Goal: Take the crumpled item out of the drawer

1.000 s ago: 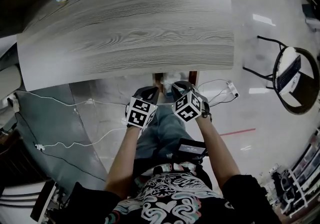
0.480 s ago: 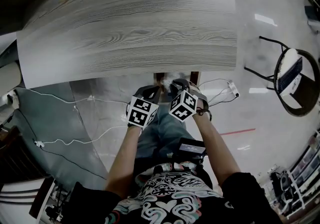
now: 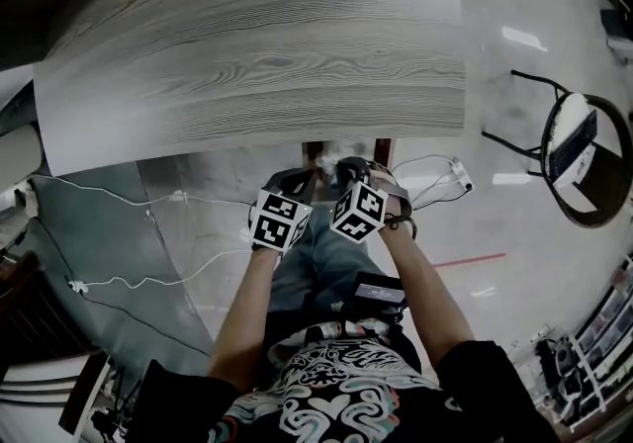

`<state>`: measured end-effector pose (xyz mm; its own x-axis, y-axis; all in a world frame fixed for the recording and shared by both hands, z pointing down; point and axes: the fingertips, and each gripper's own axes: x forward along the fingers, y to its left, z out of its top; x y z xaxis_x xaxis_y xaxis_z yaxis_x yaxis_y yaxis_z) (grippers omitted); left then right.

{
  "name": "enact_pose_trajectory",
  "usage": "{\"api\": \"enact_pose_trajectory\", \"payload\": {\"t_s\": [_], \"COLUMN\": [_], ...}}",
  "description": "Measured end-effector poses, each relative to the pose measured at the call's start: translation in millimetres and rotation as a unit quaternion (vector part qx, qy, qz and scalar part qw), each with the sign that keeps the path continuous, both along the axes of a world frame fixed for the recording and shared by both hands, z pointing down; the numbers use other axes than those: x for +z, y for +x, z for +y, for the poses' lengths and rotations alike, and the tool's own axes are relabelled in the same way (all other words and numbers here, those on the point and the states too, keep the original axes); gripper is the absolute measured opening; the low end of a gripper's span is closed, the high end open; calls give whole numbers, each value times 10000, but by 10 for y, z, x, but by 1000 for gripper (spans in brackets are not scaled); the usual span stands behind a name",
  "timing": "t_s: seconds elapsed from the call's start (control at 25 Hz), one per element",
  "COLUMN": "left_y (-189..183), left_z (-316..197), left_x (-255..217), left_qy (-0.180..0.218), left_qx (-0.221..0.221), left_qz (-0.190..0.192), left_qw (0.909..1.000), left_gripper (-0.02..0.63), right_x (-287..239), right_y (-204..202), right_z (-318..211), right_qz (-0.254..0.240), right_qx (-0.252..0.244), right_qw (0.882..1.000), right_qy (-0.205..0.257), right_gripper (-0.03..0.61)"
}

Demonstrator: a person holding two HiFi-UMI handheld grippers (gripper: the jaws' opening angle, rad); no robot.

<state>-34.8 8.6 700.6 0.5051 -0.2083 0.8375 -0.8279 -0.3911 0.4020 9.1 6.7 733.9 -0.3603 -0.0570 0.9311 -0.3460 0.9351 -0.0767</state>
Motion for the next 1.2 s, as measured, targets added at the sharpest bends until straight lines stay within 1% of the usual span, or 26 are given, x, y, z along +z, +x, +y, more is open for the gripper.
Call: {"api": "enact_pose_trajectory", "payload": {"t_s": [0.12,0.32,0.64,0.76,1.04,1.2], "left_y": [13,-38,-80,-81,-81,-97], "left_z": [-28,-81,-166,-204,-282,-301], "left_x": [-2,-39,-109,-147,-273,-330], "left_qy": [30,45,123,180,318,386], "left_qx": [16,-166,-261,-290,-234,-210], "left_qz": [22,99,122,141,181,196], "left_qw": [10000,9998,9995,9993,9991,9988], "left_gripper": [3,3,3,3,3,3], "right_x": [-42,-95,-216,-283,-433,-517], "right_y": [16,54,93,111,99,108], "right_z": [-23,-33,-83,-126,-133,-156], "right_qz": [-8,-2,-32,-58,-116,-137], "right_qx": [16,93,184,303,284,392], "right_qw": [10000,9999,9997,9993,9992,9986], "right_qy": [67,94,147,202,252,327], "right_gripper": [14,14,14,14,14,14]}}
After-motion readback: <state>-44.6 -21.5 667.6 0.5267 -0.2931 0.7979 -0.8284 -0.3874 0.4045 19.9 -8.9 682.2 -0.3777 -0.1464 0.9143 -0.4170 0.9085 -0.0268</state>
